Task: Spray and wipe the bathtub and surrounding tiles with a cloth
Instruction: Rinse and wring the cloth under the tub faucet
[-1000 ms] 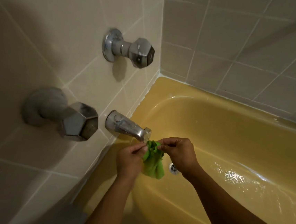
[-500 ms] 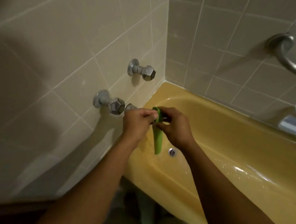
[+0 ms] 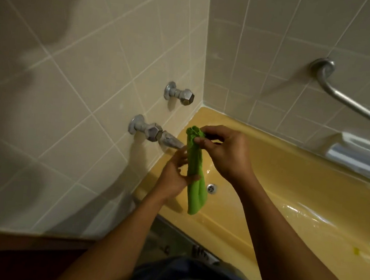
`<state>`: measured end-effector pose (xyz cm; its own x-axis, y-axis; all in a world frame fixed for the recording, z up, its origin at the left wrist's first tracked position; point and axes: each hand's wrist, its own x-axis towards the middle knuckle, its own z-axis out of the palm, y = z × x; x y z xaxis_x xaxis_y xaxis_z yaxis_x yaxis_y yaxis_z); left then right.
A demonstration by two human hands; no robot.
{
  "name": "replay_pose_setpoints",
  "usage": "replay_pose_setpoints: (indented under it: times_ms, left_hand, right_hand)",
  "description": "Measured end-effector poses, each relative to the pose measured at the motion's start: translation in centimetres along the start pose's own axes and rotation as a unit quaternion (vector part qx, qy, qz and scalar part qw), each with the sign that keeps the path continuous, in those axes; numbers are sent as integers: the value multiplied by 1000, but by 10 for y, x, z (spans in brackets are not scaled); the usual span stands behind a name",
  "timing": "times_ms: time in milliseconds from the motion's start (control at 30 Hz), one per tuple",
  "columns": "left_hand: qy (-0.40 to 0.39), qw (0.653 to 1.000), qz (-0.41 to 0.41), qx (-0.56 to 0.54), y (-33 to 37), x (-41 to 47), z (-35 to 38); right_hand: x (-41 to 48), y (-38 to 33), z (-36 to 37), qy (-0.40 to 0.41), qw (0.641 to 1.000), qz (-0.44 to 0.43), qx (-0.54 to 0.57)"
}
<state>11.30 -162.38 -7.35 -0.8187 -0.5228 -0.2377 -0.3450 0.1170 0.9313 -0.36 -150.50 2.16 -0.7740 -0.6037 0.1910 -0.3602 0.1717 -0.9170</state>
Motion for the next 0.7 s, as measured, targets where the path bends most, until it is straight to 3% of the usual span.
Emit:
replay_pose_setpoints:
  times_ms: [200,433,567,700]
  left_hand:
    - [-62,994,-62,57,-27,7,8]
    - [-41,998,-52,12,4,27,-36]
    - [-38,992,-80,-90,27,37,-46]
    - [-41,952,-132,-273,48,42,-42]
  right_hand:
    - [4,-44,-39,86,988,35,126]
    - [1,4,-71,170,977,112,68]
    - [-3,57,-28,117,976,173,56]
    - [-7,69,31,23,952,240,188]
